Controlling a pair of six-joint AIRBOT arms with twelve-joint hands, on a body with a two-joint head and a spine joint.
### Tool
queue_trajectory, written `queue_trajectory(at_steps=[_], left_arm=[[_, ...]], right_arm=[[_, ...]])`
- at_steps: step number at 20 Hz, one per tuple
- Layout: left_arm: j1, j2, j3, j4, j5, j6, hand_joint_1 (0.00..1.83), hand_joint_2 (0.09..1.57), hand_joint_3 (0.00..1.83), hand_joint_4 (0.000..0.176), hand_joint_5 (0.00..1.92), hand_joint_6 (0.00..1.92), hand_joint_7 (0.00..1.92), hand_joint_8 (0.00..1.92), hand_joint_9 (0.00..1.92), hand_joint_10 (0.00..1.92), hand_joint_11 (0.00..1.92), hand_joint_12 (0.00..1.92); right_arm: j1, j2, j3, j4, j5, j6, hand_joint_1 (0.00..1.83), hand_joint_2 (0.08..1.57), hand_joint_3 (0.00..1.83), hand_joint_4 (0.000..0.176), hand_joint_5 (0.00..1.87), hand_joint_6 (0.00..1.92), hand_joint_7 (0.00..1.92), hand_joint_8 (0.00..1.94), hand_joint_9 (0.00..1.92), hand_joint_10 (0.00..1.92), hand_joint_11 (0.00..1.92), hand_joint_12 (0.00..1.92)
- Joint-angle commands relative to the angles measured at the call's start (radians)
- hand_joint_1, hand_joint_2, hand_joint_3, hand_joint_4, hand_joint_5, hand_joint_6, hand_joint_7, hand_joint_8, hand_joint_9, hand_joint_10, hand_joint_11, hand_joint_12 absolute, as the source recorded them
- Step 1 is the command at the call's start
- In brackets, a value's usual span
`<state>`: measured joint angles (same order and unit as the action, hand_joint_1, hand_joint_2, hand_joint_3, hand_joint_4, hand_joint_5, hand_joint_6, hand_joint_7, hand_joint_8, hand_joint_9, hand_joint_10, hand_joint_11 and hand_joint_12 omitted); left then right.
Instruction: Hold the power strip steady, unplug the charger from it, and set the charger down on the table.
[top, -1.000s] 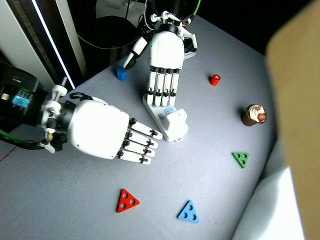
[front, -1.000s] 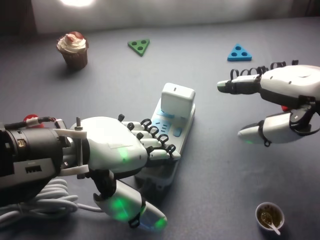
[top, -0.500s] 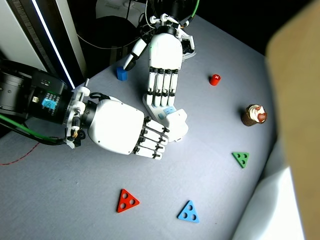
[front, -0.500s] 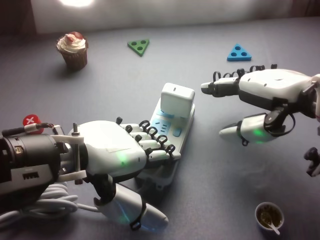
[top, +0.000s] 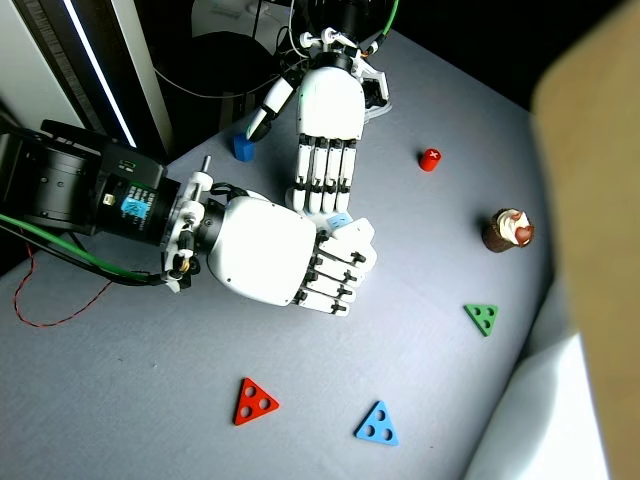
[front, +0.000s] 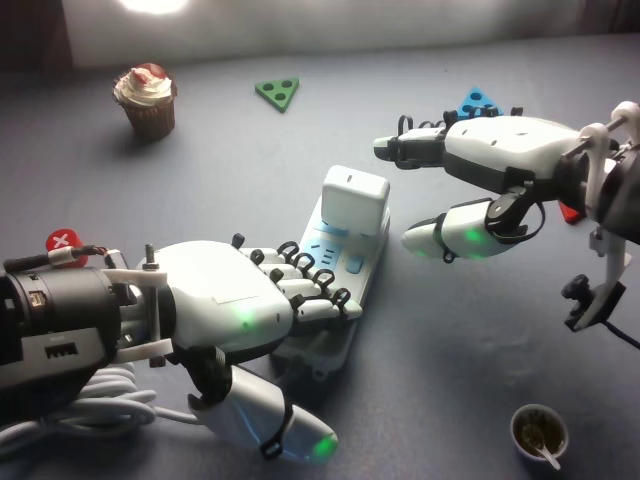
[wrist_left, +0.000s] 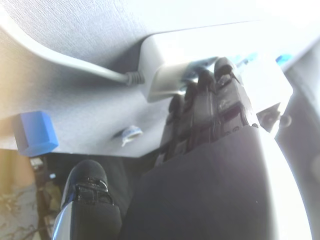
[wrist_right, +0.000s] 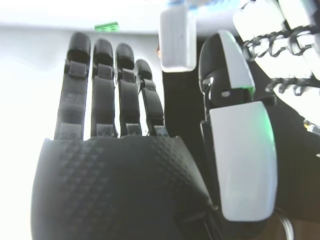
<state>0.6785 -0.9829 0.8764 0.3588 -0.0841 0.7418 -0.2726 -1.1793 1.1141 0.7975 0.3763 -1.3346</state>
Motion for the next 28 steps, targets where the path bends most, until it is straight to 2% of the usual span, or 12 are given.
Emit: queue_trajectory(at_steps=[1,15,16,23,28], left_arm=[[0.003,-0.011,0.001,-0.002,-0.055,-0.006,0.0,1.06,0.0,0.0,0.08,0.01,0.11,0.01,0.09,0.01,0.07,0.05],[0.004,-0.007,0.002,-0.002,-0.055,-0.009,0.0,1.06,0.0,0.0,0.06,0.01,0.08,0.01,0.07,0.01,0.07,0.05],[0.004,-0.006,0.003,-0.002,-0.055,-0.009,0.0,1.06,0.0,0.0,0.06,0.01,0.08,0.01,0.08,0.01,0.06,0.05],[0.004,0.0,0.001,-0.003,-0.055,-0.01,0.0,1.05,0.0,0.0,0.08,0.01,0.11,0.01,0.1,0.01,0.08,0.05],[0.002,0.0,-0.001,-0.003,-0.055,-0.01,0.0,1.06,0.0,0.0,0.07,0.01,0.1,0.01,0.09,0.01,0.06,0.04]], right_arm=[[0.015,0.002,0.003,-0.014,0.086,-0.003,0.88,1.15,0.0,0.0,0.22,0.0,0.35,0.0,0.35,0.0,0.33,0.12],[0.051,-0.1,0.077,-0.011,0.095,-0.018,0.89,1.15,0.0,0.0,0.25,0.01,0.35,0.01,0.36,0.01,0.34,0.13],[0.054,-0.106,0.082,-0.011,0.095,-0.018,0.84,1.16,0.0,0.0,0.26,0.01,0.36,0.01,0.37,0.01,0.34,0.13],[0.068,-0.135,0.104,-0.011,0.095,-0.019,0.85,1.17,0.0,0.0,0.28,0.01,0.35,0.0,0.35,0.0,0.33,0.13],[0.067,-0.134,0.091,-0.011,0.103,-0.019,0.87,1.16,0.0,0.0,0.29,0.0,0.36,0.0,0.36,0.01,0.33,0.13]])
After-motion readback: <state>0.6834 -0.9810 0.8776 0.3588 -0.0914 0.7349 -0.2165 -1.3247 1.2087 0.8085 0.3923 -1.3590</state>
